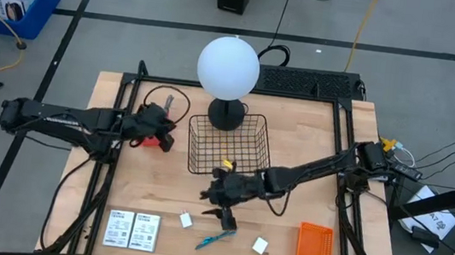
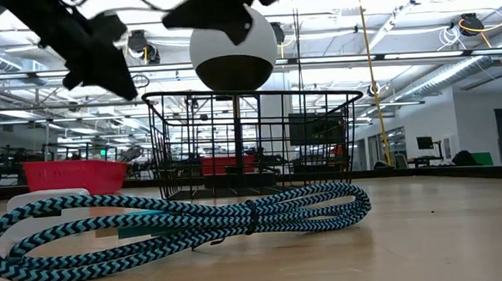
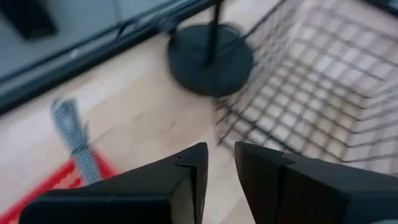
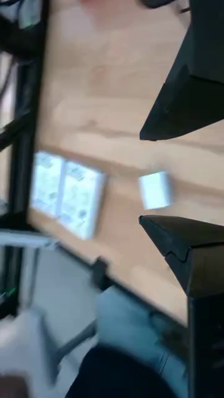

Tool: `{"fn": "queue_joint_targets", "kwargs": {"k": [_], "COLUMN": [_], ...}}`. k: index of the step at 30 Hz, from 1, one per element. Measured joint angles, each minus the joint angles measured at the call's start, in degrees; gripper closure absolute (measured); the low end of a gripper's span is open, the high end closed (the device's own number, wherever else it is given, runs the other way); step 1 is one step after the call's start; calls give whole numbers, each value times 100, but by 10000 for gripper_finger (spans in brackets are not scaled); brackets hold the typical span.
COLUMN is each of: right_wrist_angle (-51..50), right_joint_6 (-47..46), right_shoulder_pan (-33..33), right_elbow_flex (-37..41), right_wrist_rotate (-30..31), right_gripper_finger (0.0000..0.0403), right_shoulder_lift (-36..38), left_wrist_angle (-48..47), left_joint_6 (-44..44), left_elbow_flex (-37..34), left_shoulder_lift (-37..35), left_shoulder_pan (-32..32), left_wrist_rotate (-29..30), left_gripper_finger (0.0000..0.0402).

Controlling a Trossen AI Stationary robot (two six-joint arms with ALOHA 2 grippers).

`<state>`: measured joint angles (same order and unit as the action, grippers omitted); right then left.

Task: Pick and place items into bin
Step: Put the blue charger cable into the red bin

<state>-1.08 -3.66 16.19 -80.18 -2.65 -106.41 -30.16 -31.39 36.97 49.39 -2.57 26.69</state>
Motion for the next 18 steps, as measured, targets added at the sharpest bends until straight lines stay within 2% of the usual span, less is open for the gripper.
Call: {"fn": "queue_joint_targets", "kwargs": {"k": [2,7,18], "right_wrist_angle": [-408,-1373,-1808], "right_joint_6": [32,-4,-267], "right_shoulder_pan": [128,365,720], "right_elbow_flex": [0,9,4], "right_wrist_rotate": [276,260,255], "right_gripper_finger": [207,207,207], "right_shoulder_lift": [47,166,140], "left_wrist_angle": [217,604,1649], "left_joint_6": [138,264,611], "left_elbow_flex": [0,0,-2], "left_shoulder_lift": [-69,-136,-134], "left_shoulder_pan": [239,784,1919], "left_wrist_rotate": [29,-54,-105], "left_gripper_finger": [311,311,311]}}
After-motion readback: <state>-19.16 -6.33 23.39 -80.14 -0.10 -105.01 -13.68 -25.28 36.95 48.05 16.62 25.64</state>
